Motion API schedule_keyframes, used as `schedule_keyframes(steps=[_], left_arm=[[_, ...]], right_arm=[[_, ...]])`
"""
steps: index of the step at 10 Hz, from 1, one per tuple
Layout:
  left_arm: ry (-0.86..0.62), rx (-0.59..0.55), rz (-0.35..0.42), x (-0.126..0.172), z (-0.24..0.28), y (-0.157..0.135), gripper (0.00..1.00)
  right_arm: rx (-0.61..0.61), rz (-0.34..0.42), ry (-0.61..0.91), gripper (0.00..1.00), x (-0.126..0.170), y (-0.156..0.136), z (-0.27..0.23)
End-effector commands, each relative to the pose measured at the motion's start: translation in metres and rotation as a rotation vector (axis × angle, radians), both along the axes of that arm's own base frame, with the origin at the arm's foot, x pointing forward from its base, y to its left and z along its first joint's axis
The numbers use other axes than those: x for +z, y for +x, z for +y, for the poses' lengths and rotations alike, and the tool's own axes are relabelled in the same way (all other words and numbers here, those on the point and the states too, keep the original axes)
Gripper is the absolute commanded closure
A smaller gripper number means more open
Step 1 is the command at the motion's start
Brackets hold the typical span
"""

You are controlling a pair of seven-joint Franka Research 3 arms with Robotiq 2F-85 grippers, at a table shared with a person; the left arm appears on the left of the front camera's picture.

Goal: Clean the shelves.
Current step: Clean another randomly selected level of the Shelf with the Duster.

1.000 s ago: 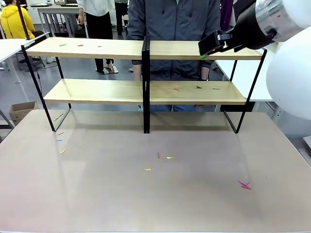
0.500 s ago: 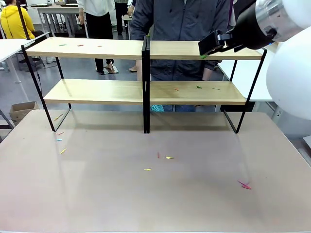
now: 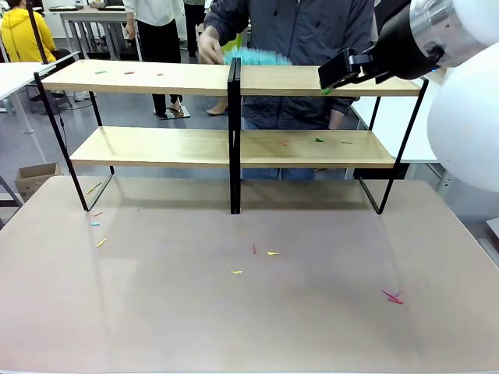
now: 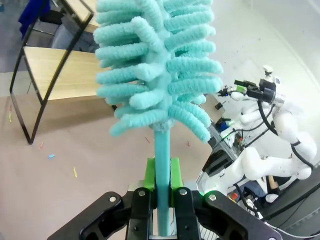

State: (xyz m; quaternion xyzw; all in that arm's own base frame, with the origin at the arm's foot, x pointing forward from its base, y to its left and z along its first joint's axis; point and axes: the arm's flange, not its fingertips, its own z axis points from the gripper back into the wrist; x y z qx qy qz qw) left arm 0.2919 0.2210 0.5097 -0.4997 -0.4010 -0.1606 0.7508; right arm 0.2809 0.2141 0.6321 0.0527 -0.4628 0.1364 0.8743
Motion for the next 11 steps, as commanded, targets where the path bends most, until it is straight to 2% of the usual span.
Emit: schedule_keyframes(steps=[1,3,4,5,6,7,9,10,11], left_arm=[[0.098,-0.064,0.004,0.015,-0.053,-0.017,0.87],[0.285,-0.245,0.003,0.014,-0.133,-0.04,0.87],[0.412,-0.248,0.009,0.011,-0.173,-0.05,0.87],[0.411,-0.264,0.005,0.02,-0.185,-0.058,0.87],[0.305,-0.242,0.021,0.009,-0.133,-0.034,0.87],[0.386,-0.272,0.019,0.018,-0.165,-0.042,0.87],[0.104,-0.004,0.097,0.016,-0.045,-0.038,0.87],[0.005,0.162,0.136,0.006,0.012,-0.048,0.87],[-0.079,0.272,0.168,-0.008,0.056,-0.063,0.87]], right_arm=[[-0.001,-0.003,-0.002,0.0,0.0,0.0,0.0],[-0.001,-0.003,-0.002,0.0,0.0,0.0,0.0],[-0.001,-0.003,-0.002,0.0,0.0,0.0,0.0],[-0.001,-0.003,-0.002,0.0,0.0,0.0,0.0],[-0.001,-0.003,-0.002,0.0,0.0,0.0,0.0],[-0.001,-0.003,-0.002,0.0,0.0,0.0,0.0],[-0.001,-0.003,-0.002,0.0,0.0,0.0,0.0],[-0.001,-0.003,-0.002,0.0,0.0,0.0,0.0],[-0.001,-0.003,-0.002,0.0,0.0,0.0,0.0]])
